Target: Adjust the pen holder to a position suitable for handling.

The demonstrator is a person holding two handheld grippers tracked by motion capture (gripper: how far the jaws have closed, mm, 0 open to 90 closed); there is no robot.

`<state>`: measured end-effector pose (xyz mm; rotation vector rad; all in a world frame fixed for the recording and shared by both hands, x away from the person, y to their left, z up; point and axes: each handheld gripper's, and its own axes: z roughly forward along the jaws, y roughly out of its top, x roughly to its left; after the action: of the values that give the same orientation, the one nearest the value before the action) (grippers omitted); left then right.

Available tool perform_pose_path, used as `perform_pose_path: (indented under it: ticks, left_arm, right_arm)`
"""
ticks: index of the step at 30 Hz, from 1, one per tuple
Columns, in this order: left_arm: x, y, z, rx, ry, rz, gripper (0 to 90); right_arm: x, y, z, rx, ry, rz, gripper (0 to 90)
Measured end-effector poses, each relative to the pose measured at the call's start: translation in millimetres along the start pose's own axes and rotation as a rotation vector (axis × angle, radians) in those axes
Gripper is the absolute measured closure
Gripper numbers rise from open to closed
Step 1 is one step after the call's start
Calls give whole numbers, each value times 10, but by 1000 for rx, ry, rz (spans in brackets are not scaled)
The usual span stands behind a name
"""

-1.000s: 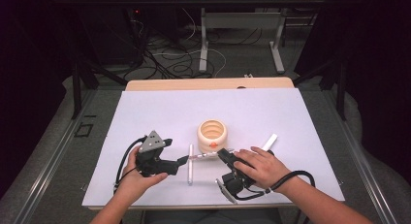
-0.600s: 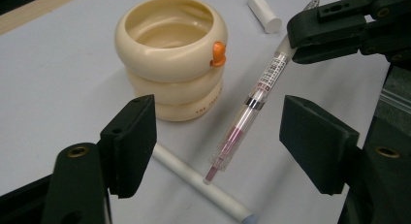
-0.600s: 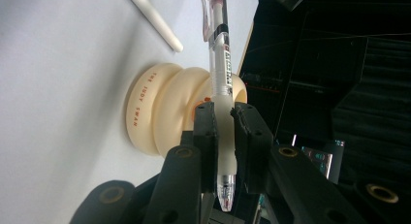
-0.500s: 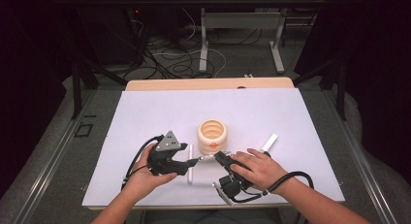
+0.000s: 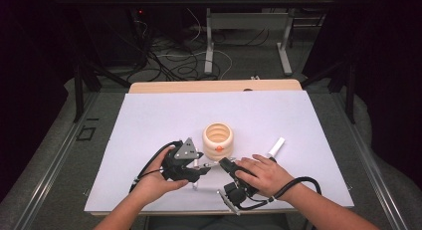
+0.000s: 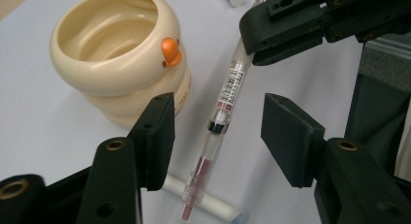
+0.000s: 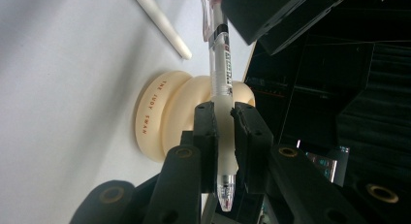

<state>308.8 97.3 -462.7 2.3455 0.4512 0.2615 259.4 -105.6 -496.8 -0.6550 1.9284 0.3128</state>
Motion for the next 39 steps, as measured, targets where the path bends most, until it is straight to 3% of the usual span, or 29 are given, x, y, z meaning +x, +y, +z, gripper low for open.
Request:
perform_pose_path:
  ticks: [16,32,39]
  left_arm:
    - [-68,124,156,134,14,103,669]
    - [-113,190,266,180,20,133,761]
    - [-127,198,267,195,24,175,779]
  right_arm:
    - [21,30,10,-4,12,-8,807]
    - [39,44,19,-12,16,-26,807]
    - [43,46,25,-13,23,-22,806]
